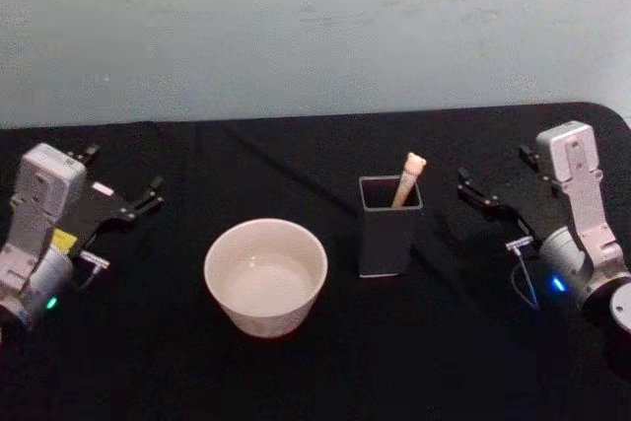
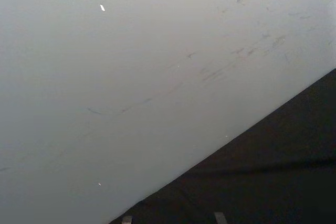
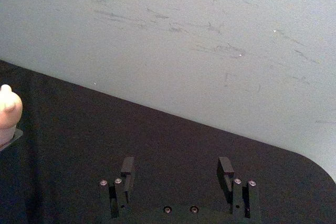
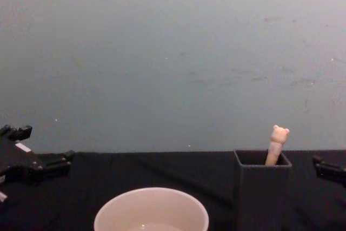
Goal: Pick up the stirring spoon with one hand, stir inside the cup, then place it back in its original position.
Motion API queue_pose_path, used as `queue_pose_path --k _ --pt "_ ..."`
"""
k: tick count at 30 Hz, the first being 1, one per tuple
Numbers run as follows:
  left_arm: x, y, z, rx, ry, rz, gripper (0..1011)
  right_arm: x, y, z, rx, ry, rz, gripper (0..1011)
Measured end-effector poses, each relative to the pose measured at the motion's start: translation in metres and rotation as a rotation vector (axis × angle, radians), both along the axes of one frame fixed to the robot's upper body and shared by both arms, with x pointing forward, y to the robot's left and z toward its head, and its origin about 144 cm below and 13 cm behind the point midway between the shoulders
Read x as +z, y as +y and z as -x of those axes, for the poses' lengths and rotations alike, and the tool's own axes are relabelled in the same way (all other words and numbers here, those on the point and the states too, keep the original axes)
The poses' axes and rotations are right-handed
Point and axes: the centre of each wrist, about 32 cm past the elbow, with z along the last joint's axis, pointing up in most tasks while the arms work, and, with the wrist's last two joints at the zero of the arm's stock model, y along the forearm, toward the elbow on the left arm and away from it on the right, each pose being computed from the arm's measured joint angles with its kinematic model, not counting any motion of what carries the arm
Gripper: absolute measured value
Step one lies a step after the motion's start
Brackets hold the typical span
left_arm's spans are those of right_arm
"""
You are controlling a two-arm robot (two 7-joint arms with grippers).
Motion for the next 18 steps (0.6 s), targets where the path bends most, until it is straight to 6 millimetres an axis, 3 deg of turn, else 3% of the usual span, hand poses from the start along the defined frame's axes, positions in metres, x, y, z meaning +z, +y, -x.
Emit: queue_pose_path --k 18 --pt "0.0000 0.0000 0.0000 0.000 0.000 0.000 1001 0.0000 0.0000 0.0000 0.000 0.000 0.000 1002"
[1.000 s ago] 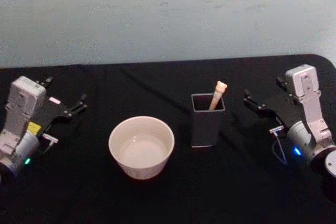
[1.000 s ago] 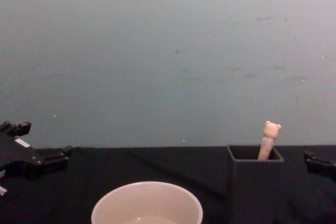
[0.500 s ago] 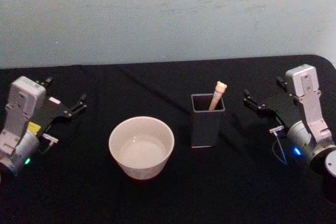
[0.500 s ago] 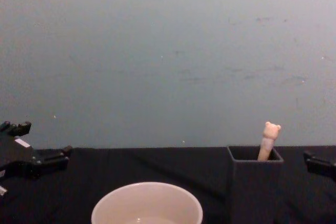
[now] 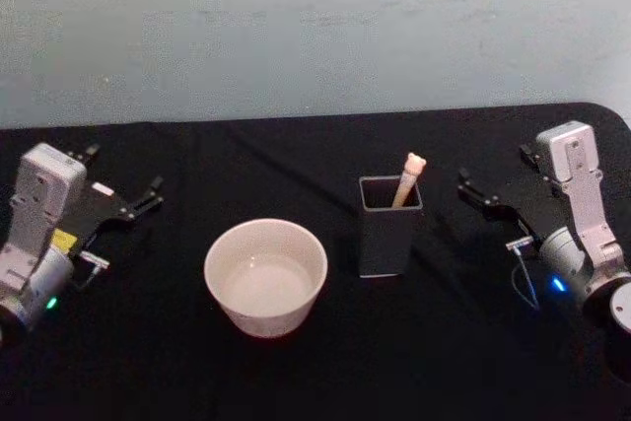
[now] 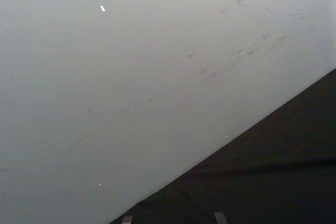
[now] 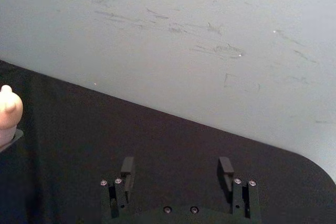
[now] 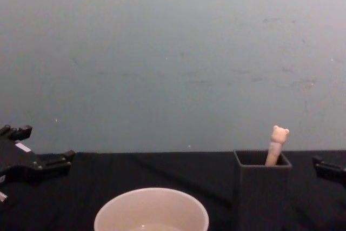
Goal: Pick up the stirring spoon with one hand, stir inside the cup, then place it back in its original position.
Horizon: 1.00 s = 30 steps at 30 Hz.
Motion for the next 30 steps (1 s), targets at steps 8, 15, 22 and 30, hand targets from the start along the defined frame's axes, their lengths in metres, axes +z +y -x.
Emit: queue_pose_path --k 8,15,22,30 --pt "0.0000 0.0000 0.0000 0.000 0.000 0.000 1001 0.0000 0.0000 0.0000 0.000 0.000 0.000 1002" --pt "0.0000 0.0000 0.0000 0.000 0.000 0.000 1001 0.0000 0.0000 0.0000 0.000 0.000 0.000 1002" --pt "0.0000 0.0000 0.0000 0.000 0.000 0.000 1001 0.0000 0.0000 0.0000 0.000 0.000 0.000 1002" --pt "0.0000 0.0000 0.0000 0.000 0.000 0.000 1001 0.0000 0.0000 0.0000 0.000 0.000 0.000 1002"
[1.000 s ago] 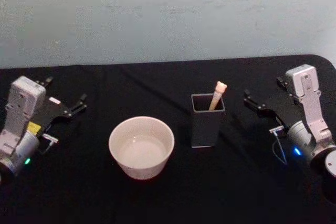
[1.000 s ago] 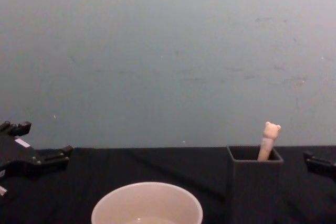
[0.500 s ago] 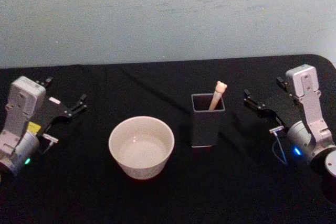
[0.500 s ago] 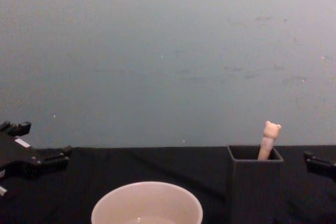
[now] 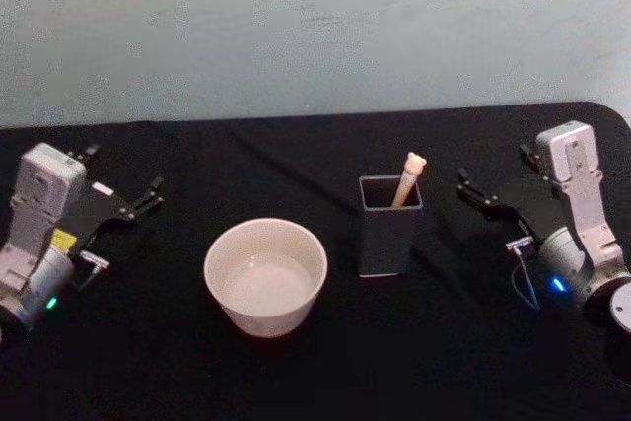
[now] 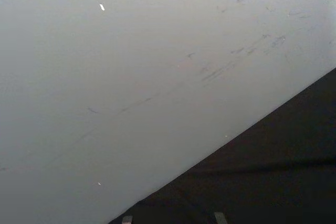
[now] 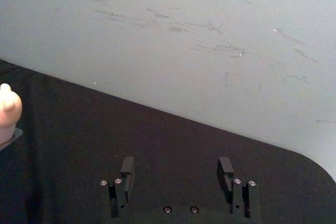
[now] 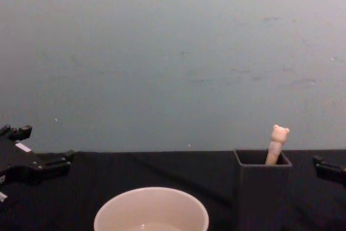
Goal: Pick up the stirring spoon with one hand, stir inside the cup, then place it back in its original position.
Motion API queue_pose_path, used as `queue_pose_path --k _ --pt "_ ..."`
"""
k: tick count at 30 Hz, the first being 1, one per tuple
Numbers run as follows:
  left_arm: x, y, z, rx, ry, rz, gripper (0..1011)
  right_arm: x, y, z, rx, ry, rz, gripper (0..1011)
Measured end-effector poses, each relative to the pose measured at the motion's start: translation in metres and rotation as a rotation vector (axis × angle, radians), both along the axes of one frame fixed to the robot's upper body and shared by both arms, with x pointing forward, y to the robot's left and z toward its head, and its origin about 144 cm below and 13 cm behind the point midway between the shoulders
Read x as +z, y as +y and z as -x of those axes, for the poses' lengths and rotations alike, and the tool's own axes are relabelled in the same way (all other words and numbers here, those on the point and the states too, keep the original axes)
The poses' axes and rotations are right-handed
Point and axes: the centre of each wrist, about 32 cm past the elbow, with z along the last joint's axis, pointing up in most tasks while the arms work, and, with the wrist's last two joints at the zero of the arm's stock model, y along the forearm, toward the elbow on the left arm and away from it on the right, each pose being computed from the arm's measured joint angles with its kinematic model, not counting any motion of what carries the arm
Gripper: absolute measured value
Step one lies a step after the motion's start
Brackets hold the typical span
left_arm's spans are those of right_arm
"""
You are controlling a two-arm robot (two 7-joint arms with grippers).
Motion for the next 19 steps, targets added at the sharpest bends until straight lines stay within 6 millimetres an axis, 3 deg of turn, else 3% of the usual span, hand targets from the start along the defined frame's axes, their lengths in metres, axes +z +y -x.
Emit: queue_pose_path --k 19 --pt "0.0000 0.0000 0.0000 0.000 0.000 0.000 1001 0.0000 0.0000 0.0000 0.000 0.000 0.000 1002"
